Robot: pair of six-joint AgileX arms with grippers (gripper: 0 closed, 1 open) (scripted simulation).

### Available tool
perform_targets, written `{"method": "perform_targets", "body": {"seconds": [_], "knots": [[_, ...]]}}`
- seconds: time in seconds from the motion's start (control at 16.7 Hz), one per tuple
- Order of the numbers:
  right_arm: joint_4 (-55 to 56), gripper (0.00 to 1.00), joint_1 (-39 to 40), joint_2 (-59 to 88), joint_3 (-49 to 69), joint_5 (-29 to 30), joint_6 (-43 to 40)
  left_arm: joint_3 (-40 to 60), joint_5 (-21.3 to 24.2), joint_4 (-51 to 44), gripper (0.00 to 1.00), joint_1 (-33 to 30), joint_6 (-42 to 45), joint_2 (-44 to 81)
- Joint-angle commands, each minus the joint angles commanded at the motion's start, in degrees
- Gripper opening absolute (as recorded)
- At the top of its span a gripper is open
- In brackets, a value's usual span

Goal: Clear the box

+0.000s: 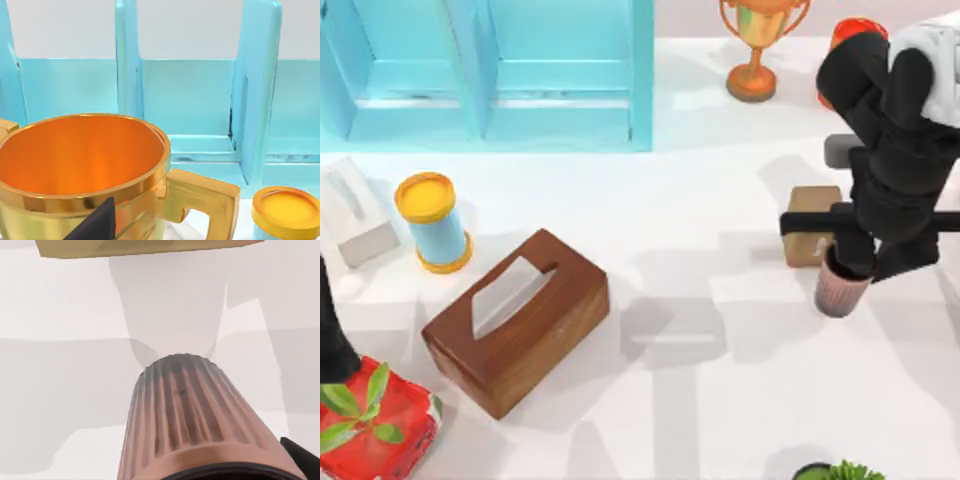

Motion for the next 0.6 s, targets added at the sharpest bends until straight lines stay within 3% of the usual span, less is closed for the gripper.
{"method": "perform_targets", "body": {"seconds": [0.42, 0.6], "knots": [[4.61, 0.0, 0.28, 1.34, -3.04, 0.06, 0.27, 0.0, 0.0, 0.0, 1.0, 0.0, 0.0, 0.0], [4.61, 0.23, 0.28, 1.34, -3.04, 0.06, 0.27, 0.0, 0.0, 0.0, 1.0, 0.0, 0.0, 0.0]]}}
